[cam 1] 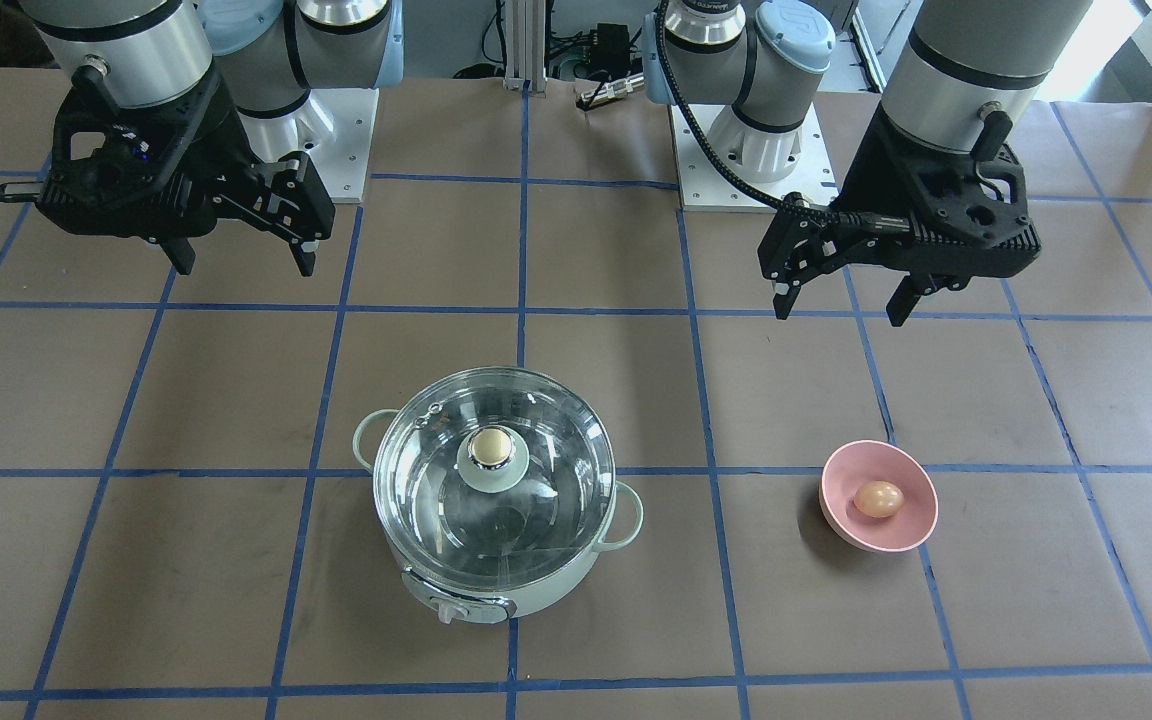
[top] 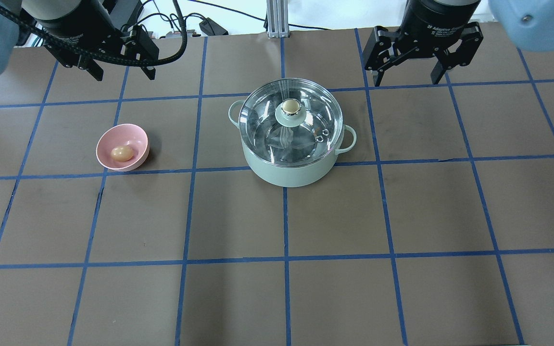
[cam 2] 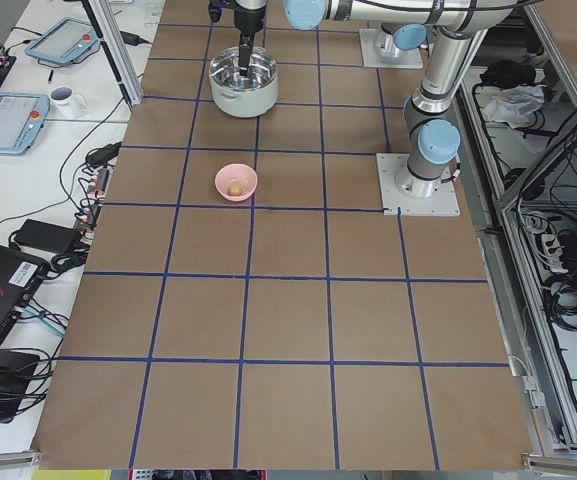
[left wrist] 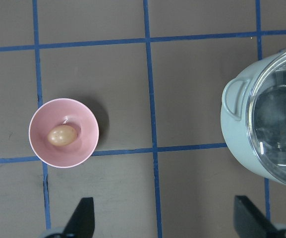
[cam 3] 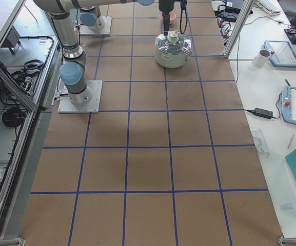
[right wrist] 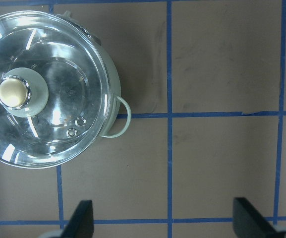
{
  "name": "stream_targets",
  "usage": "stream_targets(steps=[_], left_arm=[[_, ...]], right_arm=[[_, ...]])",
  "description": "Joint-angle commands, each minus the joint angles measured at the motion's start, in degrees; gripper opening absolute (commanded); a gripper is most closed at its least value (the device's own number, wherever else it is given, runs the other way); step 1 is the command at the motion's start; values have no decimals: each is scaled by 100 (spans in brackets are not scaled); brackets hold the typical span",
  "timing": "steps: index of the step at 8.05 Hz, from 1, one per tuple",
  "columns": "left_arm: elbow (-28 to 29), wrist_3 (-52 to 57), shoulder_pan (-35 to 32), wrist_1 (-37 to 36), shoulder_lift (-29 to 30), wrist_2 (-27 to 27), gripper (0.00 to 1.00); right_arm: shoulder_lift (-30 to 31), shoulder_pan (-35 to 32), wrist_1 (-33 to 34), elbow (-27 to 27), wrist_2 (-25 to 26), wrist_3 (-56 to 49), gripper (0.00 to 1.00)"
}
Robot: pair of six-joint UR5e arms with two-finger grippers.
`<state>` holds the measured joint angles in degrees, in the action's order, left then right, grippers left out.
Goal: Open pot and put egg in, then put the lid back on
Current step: 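Move left gripper over pink bowl while right gripper descends to lid knob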
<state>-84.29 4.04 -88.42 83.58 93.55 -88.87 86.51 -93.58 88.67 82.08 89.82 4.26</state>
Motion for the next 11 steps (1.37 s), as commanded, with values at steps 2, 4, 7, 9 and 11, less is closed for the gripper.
stream_targets(steps=[2,4,7,9,11], left_arm=[[0,78,18,9,-3,-86,100],[0,-330,341,-18,14,-60,100],[-79,-1953,764,-35,154,-77,100],[-114,-2993,1132,-105,347,-252,100],[-332,-3417,1309,-649,628,-366,100]], right_arm=[[-3,7,10,0,1,-4,100],[-3,-2,62,0,-34,5,100],[-457,-11,238,-401,-17,468,100],[-907,-220,421,-711,-17,942,100],[-1275,-729,904,-738,18,1600,100]])
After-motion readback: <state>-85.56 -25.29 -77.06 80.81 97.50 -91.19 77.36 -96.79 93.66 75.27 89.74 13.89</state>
